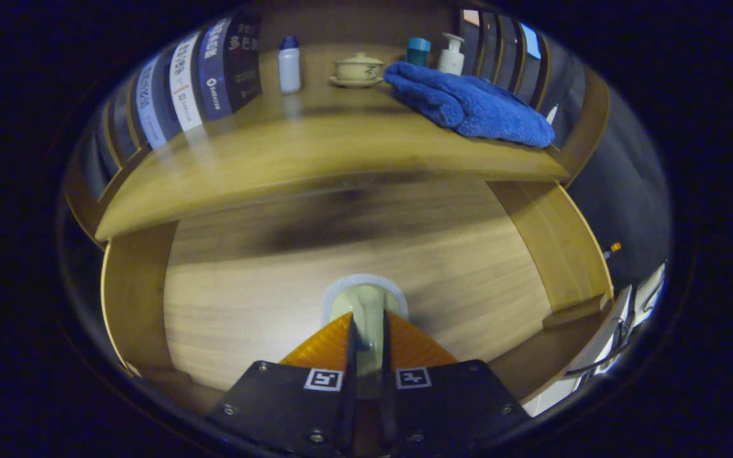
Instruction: Pull open the drawer, take out the items inside it, and place them on the countertop above the cabinet.
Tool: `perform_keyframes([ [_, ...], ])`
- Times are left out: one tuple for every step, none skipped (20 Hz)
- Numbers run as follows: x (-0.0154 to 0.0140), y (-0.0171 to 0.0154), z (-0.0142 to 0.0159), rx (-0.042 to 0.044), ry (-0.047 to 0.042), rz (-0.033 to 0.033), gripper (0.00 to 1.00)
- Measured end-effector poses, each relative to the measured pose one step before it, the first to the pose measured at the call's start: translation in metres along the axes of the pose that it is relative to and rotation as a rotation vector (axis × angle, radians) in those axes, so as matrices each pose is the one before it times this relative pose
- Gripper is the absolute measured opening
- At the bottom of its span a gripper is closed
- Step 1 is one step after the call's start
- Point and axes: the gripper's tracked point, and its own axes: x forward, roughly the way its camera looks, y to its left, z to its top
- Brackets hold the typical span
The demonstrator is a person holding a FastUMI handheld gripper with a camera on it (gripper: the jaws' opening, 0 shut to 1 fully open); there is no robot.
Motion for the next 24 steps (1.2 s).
perform_keyframes([
  [-0.00358, -0.00212, 0.00249, -0.00501, -0.00628, -0.00735, 0.16],
  [-0.00506, -0.00019, 0.0026, -0.0007, -0.01806, -0.00022, 0.16],
  [-0.00713, -0.00106, 0.00742, 0.0027, -0.02897, -0.00238, 0.16],
  [-0.00779, -0.00159, 0.00614, -0.00013, -0.02909, -0.00193, 0.16],
  [-0.00851, -0.00157, 0.00838, -0.00061, -0.02588, -0.00846, 0.16],
  [-0.0097, -0.00478, 0.00713, -0.00226, -0.02811, -0.01125, 0.16],
  [-0.01015, -0.00502, 0.00957, -0.00191, -0.02768, -0.0127, 0.16],
  [-0.00836, -0.00201, 0.01097, -0.00121, -0.03379, -0.00751, 0.16],
  [-0.00735, -0.00024, 0.01452, 0.00166, -0.03889, 0.001, 0.16],
  [-0.00391, 0.00047, 0.01257, 0.00255, -0.03629, 0.00489, 0.16],
  [-0.00013, 0.00364, 0.01505, 0.00315, -0.0289, 0.01319, 0.16],
  [0.00223, 0.00472, 0.01155, -0.00111, -0.01879, 0.01705, 0.16],
  [0.00413, 0.00503, 0.01194, -0.00939, -0.01606, 0.0136, 0.16],
  [0.00554, 0.004, 0.00903, -0.00946, -0.00768, 0.01418, 0.16],
  [0.00752, 0.00421, 0.01035, -0.00642, -0.0102, 0.00669, 0.16],
  [0.01047, 0.00443, 0.00925, -0.00285, -0.01335, 0.00199, 0.16],
  [0.01164, 0.00642, 0.00787, 0.00169, -0.00383, 0.01074, 0.16],
  [0.00965, 0.00672, 0.00246, -0.00123, 0.00479, 0.01073, 0.16],
  [0.00745, 0.00188, 0.00307, -0.00941, 0.00797, -0.00079, 0.16],
  [0.0081, 0.00068, 0.00186, -0.01002, 0.00807, 0.00103, 0.16],
  [0.00604, 0.00037, 0.00414, -0.00129, -0.00343, 0.00512, 0.16],
  [0.00756, 0.00078, 0.0022, 0.00931, -0.00338, -0.00065, 0.16],
  [0.00467, -0.00121, 0.00326, 0.01145, -0.00488, -0.00343, 0.16],
  [0.00426, -0.00068, 0.00377, 0.00556, -0.01568, 0.00352, 0.16],
])
